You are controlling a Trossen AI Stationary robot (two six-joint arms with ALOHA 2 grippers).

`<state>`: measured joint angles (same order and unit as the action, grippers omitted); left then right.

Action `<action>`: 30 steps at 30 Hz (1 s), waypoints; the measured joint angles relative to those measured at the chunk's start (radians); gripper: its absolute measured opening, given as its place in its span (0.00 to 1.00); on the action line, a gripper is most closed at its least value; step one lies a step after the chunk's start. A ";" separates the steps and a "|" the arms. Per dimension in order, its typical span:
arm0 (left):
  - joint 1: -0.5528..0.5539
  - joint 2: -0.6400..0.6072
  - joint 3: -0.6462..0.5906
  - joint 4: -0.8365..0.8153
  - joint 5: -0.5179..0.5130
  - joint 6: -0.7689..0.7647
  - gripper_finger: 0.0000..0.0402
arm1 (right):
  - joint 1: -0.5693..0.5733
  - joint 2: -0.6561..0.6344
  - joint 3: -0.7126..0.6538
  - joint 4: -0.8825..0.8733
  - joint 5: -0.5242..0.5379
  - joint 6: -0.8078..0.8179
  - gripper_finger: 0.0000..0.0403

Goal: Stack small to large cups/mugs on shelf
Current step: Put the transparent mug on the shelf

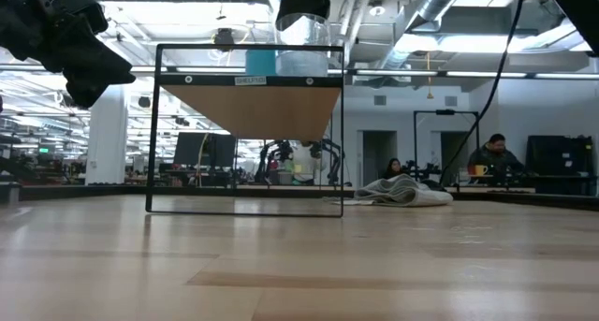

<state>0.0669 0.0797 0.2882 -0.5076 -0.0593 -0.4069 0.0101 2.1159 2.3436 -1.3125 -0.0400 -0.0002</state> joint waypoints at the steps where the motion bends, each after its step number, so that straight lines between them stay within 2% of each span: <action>1: 0.000 0.000 0.000 0.000 0.000 0.000 0.23 | 0.000 0.000 0.000 0.000 -0.004 -0.001 0.01; 11: 0.000 0.000 0.000 0.000 0.000 0.000 0.23 | 0.000 0.000 0.000 -0.049 -0.007 -0.001 0.01; 30: 0.000 0.000 0.000 0.000 -0.001 0.000 0.23 | 0.000 -0.001 -0.014 0.040 -0.038 -0.008 0.01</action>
<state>0.0669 0.0796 0.2882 -0.5079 -0.0599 -0.4068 0.0105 2.1151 2.3291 -1.2725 -0.0776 -0.0082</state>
